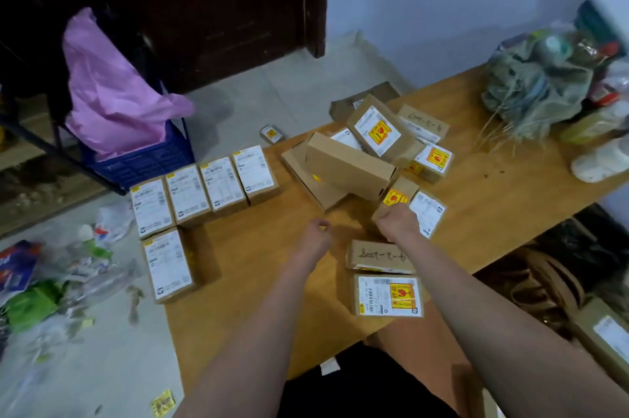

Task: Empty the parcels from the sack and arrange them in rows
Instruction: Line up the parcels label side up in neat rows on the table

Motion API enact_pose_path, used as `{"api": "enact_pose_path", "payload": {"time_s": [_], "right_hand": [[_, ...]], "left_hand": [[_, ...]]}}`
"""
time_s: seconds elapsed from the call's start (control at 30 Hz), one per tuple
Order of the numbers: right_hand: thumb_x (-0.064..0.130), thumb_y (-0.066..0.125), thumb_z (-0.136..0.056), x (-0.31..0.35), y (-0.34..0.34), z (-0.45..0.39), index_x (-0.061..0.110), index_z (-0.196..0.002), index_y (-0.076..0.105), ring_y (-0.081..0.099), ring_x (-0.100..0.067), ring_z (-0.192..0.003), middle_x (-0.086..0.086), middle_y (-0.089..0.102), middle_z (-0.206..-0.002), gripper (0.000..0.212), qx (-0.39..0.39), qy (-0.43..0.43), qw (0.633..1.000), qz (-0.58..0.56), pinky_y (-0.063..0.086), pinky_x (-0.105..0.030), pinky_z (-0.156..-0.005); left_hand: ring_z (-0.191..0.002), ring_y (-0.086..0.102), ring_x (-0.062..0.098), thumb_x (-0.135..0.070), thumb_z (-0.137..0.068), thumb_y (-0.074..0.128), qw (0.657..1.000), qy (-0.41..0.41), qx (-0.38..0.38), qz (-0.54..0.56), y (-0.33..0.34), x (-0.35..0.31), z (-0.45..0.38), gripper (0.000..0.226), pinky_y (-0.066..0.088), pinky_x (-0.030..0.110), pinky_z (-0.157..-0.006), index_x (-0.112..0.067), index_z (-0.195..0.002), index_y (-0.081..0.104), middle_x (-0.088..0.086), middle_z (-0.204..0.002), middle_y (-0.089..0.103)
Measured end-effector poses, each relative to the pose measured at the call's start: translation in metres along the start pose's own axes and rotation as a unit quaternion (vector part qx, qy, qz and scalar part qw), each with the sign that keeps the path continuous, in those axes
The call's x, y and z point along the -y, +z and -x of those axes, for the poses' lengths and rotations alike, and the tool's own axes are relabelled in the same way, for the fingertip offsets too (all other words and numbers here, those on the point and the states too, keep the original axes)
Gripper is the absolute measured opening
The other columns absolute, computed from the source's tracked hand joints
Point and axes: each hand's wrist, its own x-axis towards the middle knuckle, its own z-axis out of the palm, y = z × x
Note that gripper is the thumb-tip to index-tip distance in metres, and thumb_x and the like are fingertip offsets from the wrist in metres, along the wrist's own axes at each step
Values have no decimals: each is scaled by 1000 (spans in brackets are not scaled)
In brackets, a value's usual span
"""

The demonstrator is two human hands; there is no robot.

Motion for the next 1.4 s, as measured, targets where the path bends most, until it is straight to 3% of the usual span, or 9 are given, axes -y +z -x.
{"api": "enact_pose_path", "payload": {"time_s": [0.13,0.3,0.5,0.63,0.77,0.97,1.07,1.17,1.4], "right_hand": [[14,59,-87,-34,-13,-2,11,-86,52,61,-29,-89,-9,57,-89,8,-27,43,999,11,43,-29,-62],[25,56,-93,-54,-14,-7,9,-101,49,56,-22,-73,-8,57,-94,19,49,87,994,51,47,-29,-58],[26,48,-99,-46,-14,-11,5,-103,54,66,-31,-95,-10,56,-83,22,136,133,982,20,56,-43,-90],[19,47,-99,-32,-18,-12,2,-99,51,65,-40,-99,-22,58,-118,17,180,132,973,60,57,-46,-87],[48,53,-96,-8,-22,-14,5,-132,45,65,-30,-84,-18,51,-136,57,215,131,967,48,60,-36,-74],[59,70,-79,27,-13,-14,3,-139,42,67,-28,-101,-17,56,-132,87,291,72,951,69,58,-40,-88],[35,82,-76,43,-5,-7,-3,-138,44,66,-30,-107,-20,55,-133,82,329,66,936,106,57,-42,-91],[15,82,-78,58,3,-1,-6,-134,47,65,-30,-109,-20,53,-135,69,346,48,930,114,56,-42,-92],[25,81,-80,88,29,9,3,-123,58,64,-16,-84,-8,71,-103,53,330,-40,943,15,55,-30,-72]], "left_hand": [[-104,53,27,-37,-99,46,998,-29,56,-13,19,-2,3,38,48,41,-89,-24,-135,45,12,-128,55],[-125,49,42,-43,-102,39,989,-99,108,4,37,-9,3,45,50,50,-96,-32,-146,34,10,-146,42],[-108,56,32,-34,-104,37,985,-121,114,39,47,-6,-7,37,55,49,-93,-22,-138,47,7,-127,54],[-102,59,27,-35,-101,46,986,-117,100,65,39,-3,-11,33,56,48,-90,-20,-130,54,4,-100,60],[-104,65,25,-44,-90,65,978,-119,141,102,10,0,-9,56,59,32,-72,-20,-136,45,9,-115,64],[-90,61,19,-15,-74,85,995,-62,80,23,-43,22,-11,76,53,26,-69,-15,-141,48,8,-119,64],[-88,56,18,-31,-78,82,997,-55,31,49,-60,33,-7,47,49,28,-67,-18,-118,62,6,-111,63],[-111,56,23,-41,-81,77,993,-68,37,93,-73,45,0,47,52,39,-89,-21,-117,53,4,-120,59],[-103,67,26,-44,-82,75,980,-65,13,185,-104,74,23,62,53,45,-95,-26,-131,41,6,-116,66]]}}
